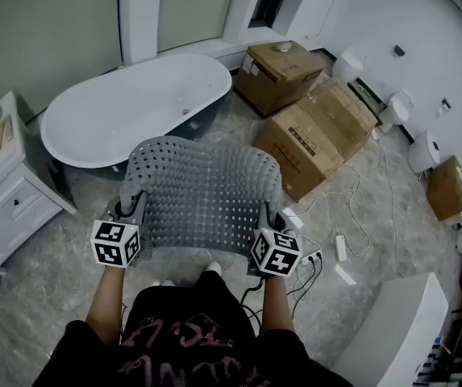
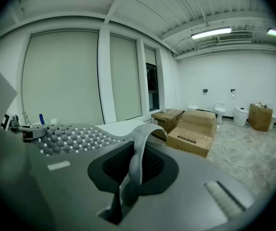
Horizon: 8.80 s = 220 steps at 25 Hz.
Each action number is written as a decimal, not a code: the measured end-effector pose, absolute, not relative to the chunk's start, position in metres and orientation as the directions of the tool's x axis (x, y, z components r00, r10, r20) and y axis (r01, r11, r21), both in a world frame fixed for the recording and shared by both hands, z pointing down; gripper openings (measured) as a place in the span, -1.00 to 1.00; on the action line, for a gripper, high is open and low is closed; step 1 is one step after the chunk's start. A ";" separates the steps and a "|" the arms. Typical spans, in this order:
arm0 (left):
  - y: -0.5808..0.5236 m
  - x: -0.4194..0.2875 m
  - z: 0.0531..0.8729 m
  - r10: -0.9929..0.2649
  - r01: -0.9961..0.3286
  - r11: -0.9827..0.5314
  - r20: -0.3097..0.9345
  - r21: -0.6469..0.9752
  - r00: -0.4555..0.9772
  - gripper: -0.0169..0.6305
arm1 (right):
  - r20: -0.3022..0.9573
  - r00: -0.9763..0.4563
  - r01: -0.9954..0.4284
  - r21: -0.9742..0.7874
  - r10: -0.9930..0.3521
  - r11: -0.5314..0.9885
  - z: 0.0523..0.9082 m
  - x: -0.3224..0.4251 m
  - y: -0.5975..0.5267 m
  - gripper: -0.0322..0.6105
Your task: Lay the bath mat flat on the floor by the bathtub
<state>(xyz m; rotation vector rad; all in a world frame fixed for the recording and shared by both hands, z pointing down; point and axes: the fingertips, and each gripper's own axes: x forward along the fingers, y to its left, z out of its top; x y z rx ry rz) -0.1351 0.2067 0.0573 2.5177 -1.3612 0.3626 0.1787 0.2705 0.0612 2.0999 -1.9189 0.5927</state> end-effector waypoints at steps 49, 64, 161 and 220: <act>0.160 -0.129 0.100 -0.798 -0.883 -0.449 0.383 0.137 0.465 -0.88 | 0.456 -0.079 -0.995 -0.089 -0.886 0.043 0.089 0.184 0.167 -0.74; 0.106 -0.070 0.135 -0.810 -0.930 -0.343 0.459 0.131 0.364 -0.88 | 0.518 -0.183 -0.983 -0.107 -0.836 0.149 0.132 0.241 0.075 -0.74; 0.042 -0.143 0.406 -0.734 -0.994 0.027 0.678 0.102 0.050 -0.87 | 0.664 -0.409 -0.863 -0.057 -0.626 0.503 0.376 0.169 -0.092 -0.74; 0.046 -0.194 0.786 -0.815 -0.997 -0.061 0.579 -0.052 0.019 -0.86 | 0.576 -0.541 -0.751 -0.002 -0.613 0.660 0.751 0.136 -0.118 -0.73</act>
